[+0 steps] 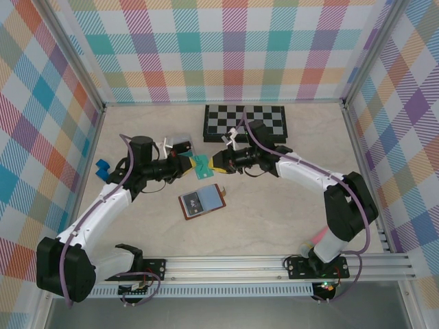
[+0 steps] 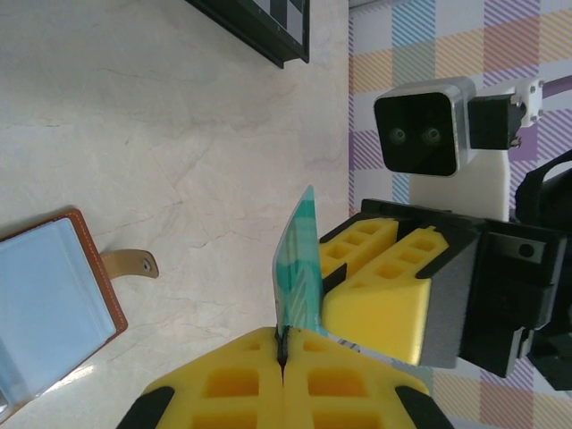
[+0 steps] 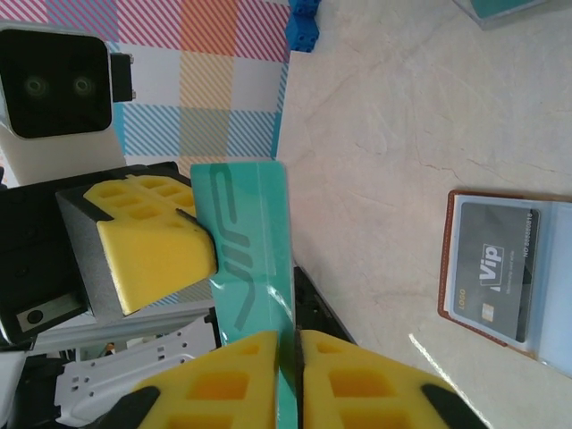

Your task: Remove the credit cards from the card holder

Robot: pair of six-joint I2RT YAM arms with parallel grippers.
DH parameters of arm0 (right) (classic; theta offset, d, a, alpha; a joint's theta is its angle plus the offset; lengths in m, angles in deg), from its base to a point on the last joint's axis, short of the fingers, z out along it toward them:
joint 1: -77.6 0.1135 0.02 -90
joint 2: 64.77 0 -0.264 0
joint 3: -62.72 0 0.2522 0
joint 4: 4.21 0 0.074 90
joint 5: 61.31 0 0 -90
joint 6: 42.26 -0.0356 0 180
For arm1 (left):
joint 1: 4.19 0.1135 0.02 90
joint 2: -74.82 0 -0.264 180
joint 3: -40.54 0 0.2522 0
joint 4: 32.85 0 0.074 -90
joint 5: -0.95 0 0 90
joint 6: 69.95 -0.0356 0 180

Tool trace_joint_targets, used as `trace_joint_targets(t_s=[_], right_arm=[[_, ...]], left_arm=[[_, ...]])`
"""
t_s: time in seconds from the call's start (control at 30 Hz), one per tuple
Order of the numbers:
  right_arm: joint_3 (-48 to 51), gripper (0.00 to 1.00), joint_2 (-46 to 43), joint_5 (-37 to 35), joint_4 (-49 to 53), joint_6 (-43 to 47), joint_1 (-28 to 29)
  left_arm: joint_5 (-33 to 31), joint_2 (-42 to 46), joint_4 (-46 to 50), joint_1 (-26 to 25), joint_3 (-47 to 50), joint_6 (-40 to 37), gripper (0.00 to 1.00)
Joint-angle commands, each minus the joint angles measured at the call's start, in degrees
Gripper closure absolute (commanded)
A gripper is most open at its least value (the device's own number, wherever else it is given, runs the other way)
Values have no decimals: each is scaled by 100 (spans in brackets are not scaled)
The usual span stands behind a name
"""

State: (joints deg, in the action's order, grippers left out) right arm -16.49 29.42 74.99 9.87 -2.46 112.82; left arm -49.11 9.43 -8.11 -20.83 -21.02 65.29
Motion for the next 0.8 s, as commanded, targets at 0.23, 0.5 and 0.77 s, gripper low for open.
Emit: trace_joint_targets(t_s=[0.23,0.5,0.77], right_arm=[[133,93,-235,468,-1295,-691,64],[122,92,-183,421,-1403,-909,72],[61,92,-79,469,-1296,-947,75]], left_arm=[[345,28,-928,25,126,943,94],[403,40,-1573,3,322,1375,86],[429,-12,-1763,-5,331,1419,89]])
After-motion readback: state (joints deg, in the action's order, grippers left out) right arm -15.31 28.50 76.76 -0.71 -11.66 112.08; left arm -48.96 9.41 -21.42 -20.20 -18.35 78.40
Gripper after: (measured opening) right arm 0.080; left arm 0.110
